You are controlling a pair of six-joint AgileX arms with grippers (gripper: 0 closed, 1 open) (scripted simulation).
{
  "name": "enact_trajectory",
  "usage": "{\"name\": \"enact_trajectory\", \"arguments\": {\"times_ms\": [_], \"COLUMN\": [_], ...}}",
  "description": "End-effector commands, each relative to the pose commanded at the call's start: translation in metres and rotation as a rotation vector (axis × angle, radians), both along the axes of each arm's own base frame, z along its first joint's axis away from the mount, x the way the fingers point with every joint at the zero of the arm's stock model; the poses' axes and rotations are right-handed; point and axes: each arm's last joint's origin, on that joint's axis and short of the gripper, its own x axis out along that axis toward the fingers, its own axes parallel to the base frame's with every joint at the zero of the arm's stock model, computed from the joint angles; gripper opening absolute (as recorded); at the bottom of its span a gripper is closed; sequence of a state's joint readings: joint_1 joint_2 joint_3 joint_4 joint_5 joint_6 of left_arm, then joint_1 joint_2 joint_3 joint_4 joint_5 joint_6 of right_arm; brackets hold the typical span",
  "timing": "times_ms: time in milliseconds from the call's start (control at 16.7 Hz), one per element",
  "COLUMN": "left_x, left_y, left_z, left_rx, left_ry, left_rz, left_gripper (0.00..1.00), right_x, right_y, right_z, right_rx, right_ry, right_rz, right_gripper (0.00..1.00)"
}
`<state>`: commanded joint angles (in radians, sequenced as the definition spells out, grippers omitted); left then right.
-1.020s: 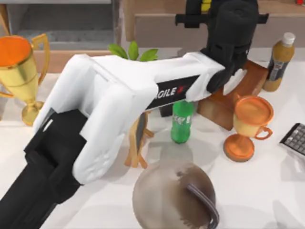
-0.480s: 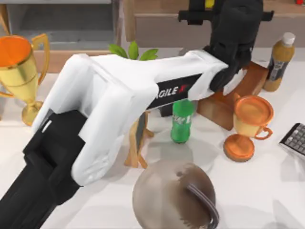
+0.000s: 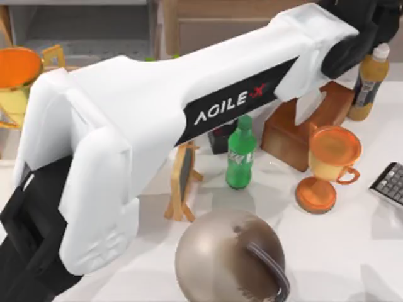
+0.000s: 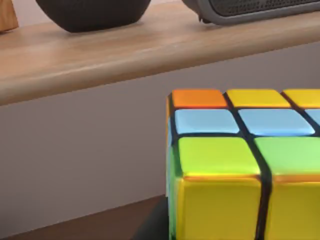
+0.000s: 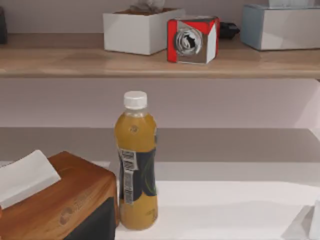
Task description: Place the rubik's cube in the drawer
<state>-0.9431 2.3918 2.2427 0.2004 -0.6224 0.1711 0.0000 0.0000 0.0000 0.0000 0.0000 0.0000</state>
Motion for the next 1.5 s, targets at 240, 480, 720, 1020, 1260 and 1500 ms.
{"name": "enact_trajectory", "arguments": {"times_ms": [240, 480, 720, 1020, 1260, 1500], "left_x": [0.006, 0.018, 0.014, 0.007, 0.030, 0.076], "left_y": [0.059, 0.166, 0.291, 0.419, 0.501, 0.570], "left_z": [0.098, 0.184, 0.237, 0.237, 0.185, 0.085], "left_rx": [0.085, 0.197, 0.329, 0.469, 0.481, 0.378], "left_ry": [-0.065, -0.113, -0.087, 0.146, 0.504, 0.952], "left_rz": [-0.009, 0.078, 0.230, 0.406, 0.471, 0.450], "left_gripper": [0.00, 0.00, 0.00, 0.00, 0.00, 0.00], "right_x": [0.000, 0.000, 0.000, 0.000, 0.000, 0.000], "right_y": [0.000, 0.000, 0.000, 0.000, 0.000, 0.000], "right_z": [0.000, 0.000, 0.000, 0.000, 0.000, 0.000], "right_rx": [0.000, 0.000, 0.000, 0.000, 0.000, 0.000], "right_ry": [0.000, 0.000, 0.000, 0.000, 0.000, 0.000], "right_rz": [0.000, 0.000, 0.000, 0.000, 0.000, 0.000], "right_gripper": [1.00, 1.00, 1.00, 1.00, 1.00, 1.00]}}
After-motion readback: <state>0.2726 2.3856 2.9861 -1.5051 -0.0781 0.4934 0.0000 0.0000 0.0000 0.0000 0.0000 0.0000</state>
